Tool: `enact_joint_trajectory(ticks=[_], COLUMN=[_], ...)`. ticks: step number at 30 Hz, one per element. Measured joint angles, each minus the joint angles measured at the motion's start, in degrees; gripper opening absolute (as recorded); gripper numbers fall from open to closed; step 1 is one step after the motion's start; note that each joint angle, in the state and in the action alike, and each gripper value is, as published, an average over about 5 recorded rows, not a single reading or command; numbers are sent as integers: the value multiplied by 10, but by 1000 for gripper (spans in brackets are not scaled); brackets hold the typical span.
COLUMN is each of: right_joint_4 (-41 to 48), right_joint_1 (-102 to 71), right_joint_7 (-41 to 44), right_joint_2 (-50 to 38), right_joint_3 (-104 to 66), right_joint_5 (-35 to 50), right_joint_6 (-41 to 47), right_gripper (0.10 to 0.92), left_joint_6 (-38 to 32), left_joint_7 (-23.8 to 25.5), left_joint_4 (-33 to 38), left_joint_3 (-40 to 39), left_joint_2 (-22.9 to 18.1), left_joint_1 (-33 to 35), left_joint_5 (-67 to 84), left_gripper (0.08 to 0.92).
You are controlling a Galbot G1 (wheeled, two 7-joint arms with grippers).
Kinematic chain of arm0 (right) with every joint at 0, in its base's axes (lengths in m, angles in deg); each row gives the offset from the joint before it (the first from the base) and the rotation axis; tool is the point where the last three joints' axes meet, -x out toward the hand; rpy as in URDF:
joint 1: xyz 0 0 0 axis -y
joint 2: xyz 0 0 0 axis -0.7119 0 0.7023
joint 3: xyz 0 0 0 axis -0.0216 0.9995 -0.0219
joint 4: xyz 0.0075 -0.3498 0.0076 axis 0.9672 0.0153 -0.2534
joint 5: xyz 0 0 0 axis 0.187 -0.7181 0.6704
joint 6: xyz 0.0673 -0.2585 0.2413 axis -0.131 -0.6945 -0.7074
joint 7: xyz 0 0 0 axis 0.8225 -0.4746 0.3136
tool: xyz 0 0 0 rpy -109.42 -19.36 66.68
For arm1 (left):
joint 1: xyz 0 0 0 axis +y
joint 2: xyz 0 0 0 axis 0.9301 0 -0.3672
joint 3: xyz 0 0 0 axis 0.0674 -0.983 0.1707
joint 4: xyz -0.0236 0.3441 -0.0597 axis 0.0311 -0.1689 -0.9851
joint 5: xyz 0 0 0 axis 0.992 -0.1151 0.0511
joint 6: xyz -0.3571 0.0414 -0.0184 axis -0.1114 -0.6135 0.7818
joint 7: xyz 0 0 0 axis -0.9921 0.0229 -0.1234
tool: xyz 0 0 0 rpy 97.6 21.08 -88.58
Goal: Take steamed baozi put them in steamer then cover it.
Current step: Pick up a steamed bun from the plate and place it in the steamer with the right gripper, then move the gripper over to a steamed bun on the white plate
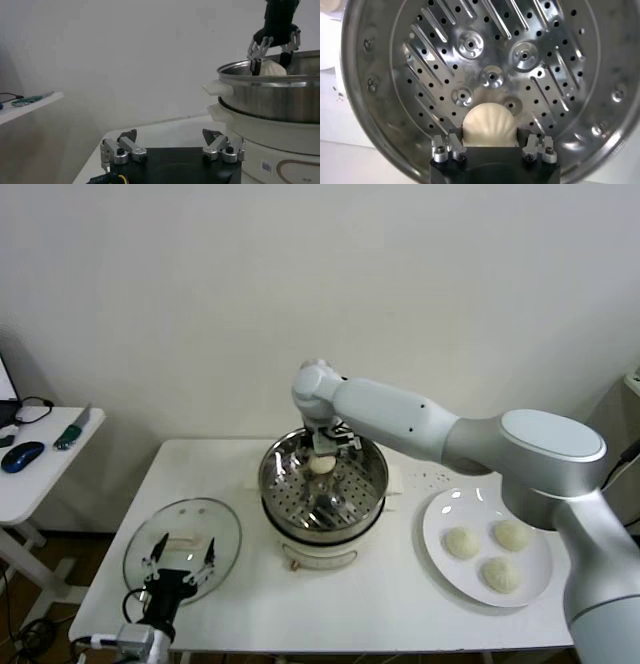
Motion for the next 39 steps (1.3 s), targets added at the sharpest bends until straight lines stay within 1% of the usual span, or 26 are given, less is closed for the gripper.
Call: enact_joint_trajectory(ticks=[2, 7, 14, 19, 23, 27, 34, 39], right_joint_4=[5, 14, 1, -28, -55, -86, -147, -179], right_joint_1=[-4, -11, 0, 34, 80, 135, 202, 210], right_joint_7=[0, 1, 12, 21, 20, 4, -27, -32], right_joint_2=[3, 10, 0, -22, -54, -101, -213, -300], right_joint_3=[-1, -6, -8, 1, 28, 78, 157, 182], right_joint_5=[-3, -8, 2, 42, 107, 208, 395, 480], right_joint_6=[1, 1, 0, 12, 36, 93, 265, 377], right_gripper=[725, 811, 823, 823, 823, 823, 823, 823], left_joint_6=[0, -3, -3, -3, -3, -2, -3, 0], left_joint_7=[0, 0, 0, -1, -1, -1, -2, -3], left_joint_4=[-1, -4, 2, 5, 9, 15, 34, 41], left_joint_3=[0, 0, 1, 1, 1, -1, -7, -13], left_joint_2=[0, -1, -2, -3, -3, -3, 1, 2], left_joint_1=[1, 6, 10, 13, 16, 21, 31, 30], left_joint_5=[0, 0, -1, -2, -2, -2, -8, -16], left_gripper=[823, 823, 823, 823, 823, 823, 823, 823])
